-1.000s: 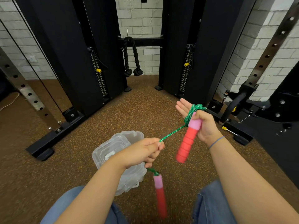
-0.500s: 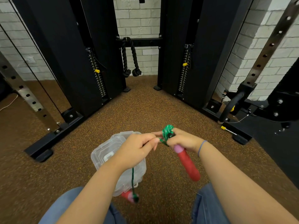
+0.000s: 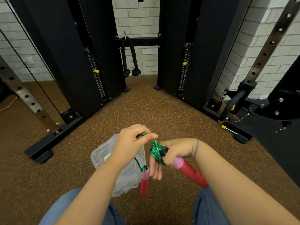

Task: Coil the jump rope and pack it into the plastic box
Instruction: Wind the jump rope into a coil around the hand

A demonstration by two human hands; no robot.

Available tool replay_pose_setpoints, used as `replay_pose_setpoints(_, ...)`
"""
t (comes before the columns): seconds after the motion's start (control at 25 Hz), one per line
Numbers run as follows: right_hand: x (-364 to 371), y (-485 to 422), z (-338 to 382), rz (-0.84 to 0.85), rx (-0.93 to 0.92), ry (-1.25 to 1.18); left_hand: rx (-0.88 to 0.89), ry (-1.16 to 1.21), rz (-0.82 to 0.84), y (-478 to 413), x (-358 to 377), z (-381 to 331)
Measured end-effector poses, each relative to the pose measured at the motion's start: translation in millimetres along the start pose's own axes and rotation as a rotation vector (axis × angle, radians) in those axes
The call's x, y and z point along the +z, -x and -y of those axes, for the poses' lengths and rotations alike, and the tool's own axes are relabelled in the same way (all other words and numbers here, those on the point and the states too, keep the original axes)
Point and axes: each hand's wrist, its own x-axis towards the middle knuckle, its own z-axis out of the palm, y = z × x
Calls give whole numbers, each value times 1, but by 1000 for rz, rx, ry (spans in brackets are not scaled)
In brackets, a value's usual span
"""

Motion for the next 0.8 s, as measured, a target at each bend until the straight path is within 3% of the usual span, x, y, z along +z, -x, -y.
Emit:
replay_pose_setpoints(0.2, 5, 4, 10, 59, -266, -110, -85, 139, 54, -4, 2, -1)
replay_pose_setpoints(0.32, 7, 2, 3, -36, -334, -248, -117, 137, 70, -4, 3, -2)
replay_pose_setpoints(0.36, 6, 0, -1, -116, -304, -327, -167, 207, 114, -4, 3, 2)
replay_pose_setpoints(0.4, 3, -1, -3, -190, -298, -428, -213, 375, 258, -8, 4, 1)
replay_pose_setpoints(0.44, 3, -2, -3, -195, -347, -511, -136, 572, 397, -8, 5, -2)
replay_pose_setpoints(0.48, 5, -2, 2, -164, -461, -577, -142, 763, 388, -13, -2, -12)
replay_pose_setpoints(0.52, 11, -1, 12, -125, -591, -620, -170, 800, 373, -14, -5, -16)
replay_pose_setpoints(0.6, 18, 0, 27, -116, -750, -708, -109, 346, 405, -13, 12, -5)
replay_pose_setpoints(0.64, 17, 0, 29, -68, -772, -794, -253, 226, 434, -9, 15, 1)
replay_pose_setpoints(0.68, 16, 2, 32, -4, -829, -882, -300, 127, 318, -3, 14, 1)
replay_pose_setpoints(0.72, 13, 3, 32, 32, -880, -968, -268, 156, 290, 2, 15, 2)
replay_pose_setpoints(0.8, 2, 4, 22, -138, -858, -1028, -247, 195, 371, 3, 15, 1)
